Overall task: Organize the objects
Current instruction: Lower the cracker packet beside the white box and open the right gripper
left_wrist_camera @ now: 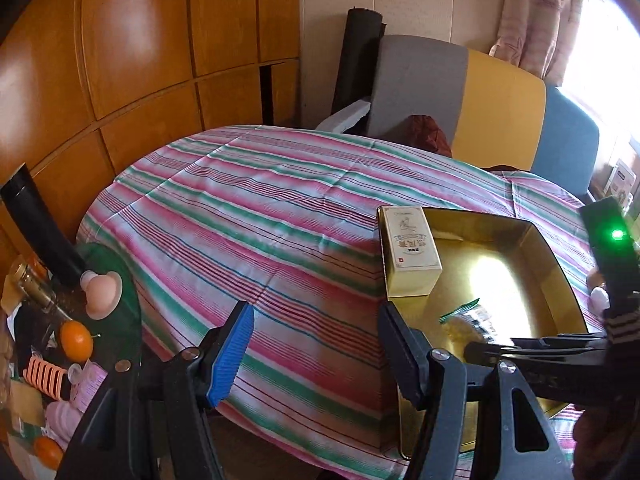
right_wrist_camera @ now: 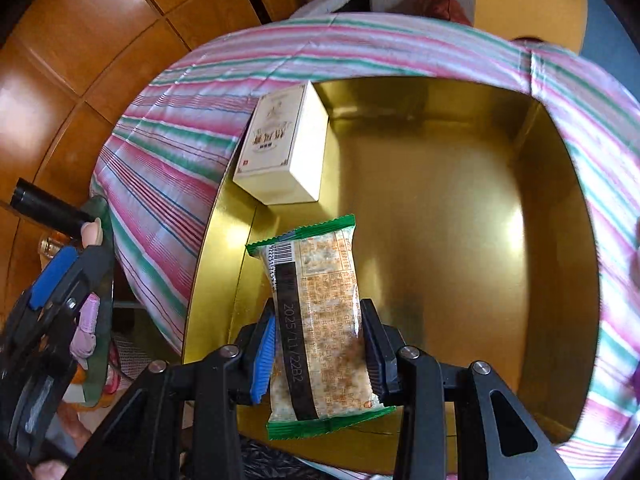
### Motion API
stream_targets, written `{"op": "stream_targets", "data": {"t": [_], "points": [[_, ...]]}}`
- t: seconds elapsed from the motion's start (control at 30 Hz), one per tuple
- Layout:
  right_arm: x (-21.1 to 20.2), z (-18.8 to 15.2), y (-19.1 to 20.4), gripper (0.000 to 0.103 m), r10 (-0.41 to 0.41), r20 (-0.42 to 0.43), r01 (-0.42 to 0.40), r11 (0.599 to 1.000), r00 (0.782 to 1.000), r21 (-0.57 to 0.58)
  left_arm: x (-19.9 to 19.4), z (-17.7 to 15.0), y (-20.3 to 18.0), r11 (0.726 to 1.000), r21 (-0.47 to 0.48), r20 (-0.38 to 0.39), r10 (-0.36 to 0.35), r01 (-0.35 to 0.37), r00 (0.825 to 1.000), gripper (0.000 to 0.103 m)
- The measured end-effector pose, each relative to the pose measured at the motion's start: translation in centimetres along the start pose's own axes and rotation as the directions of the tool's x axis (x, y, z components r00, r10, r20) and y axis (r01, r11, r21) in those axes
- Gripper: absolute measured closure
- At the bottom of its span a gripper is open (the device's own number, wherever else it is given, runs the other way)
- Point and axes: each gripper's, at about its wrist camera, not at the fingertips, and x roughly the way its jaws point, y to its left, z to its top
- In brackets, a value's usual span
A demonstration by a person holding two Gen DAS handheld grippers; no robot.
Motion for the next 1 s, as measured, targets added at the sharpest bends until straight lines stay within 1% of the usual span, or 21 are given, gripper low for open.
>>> {"op": "stream_targets", "data": {"t": [0.33,0.57,0.77,0.87,1.0], "points": [[2.3,1.5,1.2,0.063,-0.02,-0.027,0.021,0.999,0.999,0.049,0.9,-0.1,1.7,0.999,-0.044,-0.022,0.001,-0.002,1.0,0.038],[3.8,2.6,1.8,0.063,-0.036,-0.041,0.039,0.997,0.998,0.072,1.3,-0.1,2.1,0.998,-0.055,-0.035,-0.007,0.005,0.999,0.038],[4.9,3.1,2.7,0.062,-0.048,-0.038,0.051,0.996,0.998,0.074,1.7,-0.2,2.2,0.998,-0.061,-0.048,-0.009,0.006,0.999,0.038],[5.2,3.1,3.2,0.062,-0.041,-0.034,0.043,0.997,0.999,0.064,1.8,-0.2,2.3,0.998,-0.062,-0.049,-0.008,0.005,0.999,0.038],[4.5,2.7,3.5,0.062,-0.028,-0.001,0.028,0.999,1.0,0.034,1.8,-0.3,2.3,0.998,-0.065,-0.049,-0.012,0.009,0.999,0.038]]}}
